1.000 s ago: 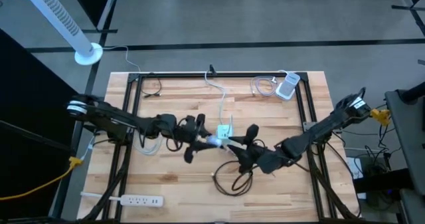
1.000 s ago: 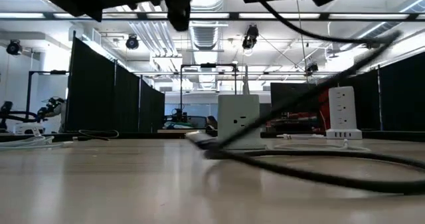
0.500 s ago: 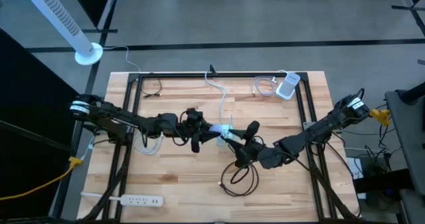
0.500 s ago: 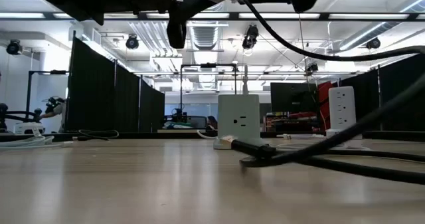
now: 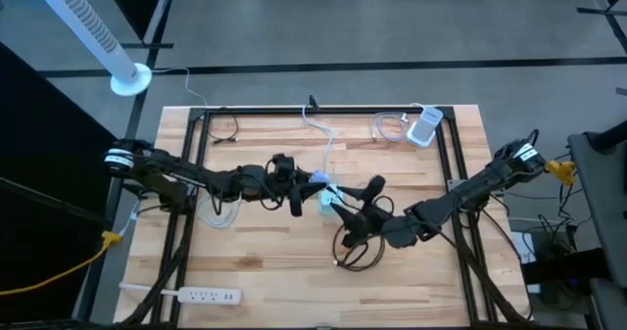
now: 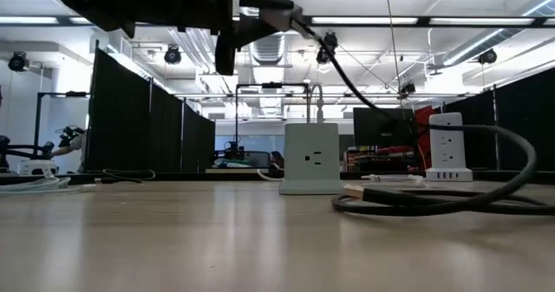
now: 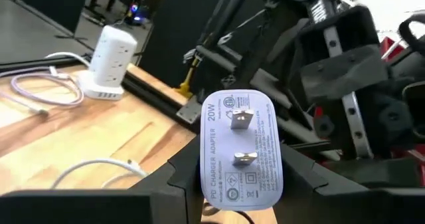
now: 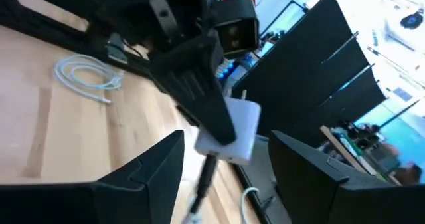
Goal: Insert USB
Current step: Insert the violet charger adapter into the green outlet
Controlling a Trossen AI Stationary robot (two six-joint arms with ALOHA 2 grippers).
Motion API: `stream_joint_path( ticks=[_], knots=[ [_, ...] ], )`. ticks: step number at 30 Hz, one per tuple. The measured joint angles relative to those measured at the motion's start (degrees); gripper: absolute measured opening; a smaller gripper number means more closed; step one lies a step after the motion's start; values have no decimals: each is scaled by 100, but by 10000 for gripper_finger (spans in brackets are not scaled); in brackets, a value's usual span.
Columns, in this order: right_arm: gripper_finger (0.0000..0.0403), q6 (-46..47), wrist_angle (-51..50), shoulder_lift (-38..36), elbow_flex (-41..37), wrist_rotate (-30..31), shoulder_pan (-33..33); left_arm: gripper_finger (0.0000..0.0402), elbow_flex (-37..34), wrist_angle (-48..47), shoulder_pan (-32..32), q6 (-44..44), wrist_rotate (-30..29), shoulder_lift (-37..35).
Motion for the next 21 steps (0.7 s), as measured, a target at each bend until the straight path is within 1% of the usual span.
stream_joint_path(
  ticks=[2,5,6,10,15,18,21],
  knots=[
    [199,251,0,12,2,-196,-61,117,2,-31,6,-2,-1,0],
    [202,922,-174,26,-3,-501,-116,117,2,-25,4,-19,2,0],
    [203,903,-148,26,-5,-544,-138,117,2,-27,1,-25,-3,0],
    [206,256,-115,28,-3,-482,-236,117,2,-37,2,-128,-53,0],
    [211,220,-82,248,-3,-486,-356,117,1,-37,27,-137,-59,-2],
    [231,220,-83,375,-3,-470,-436,117,0,-39,52,-140,-62,-2],
    [263,190,24,413,-3,-322,-449,117,0,-37,63,-146,-74,-4]
  ],
)
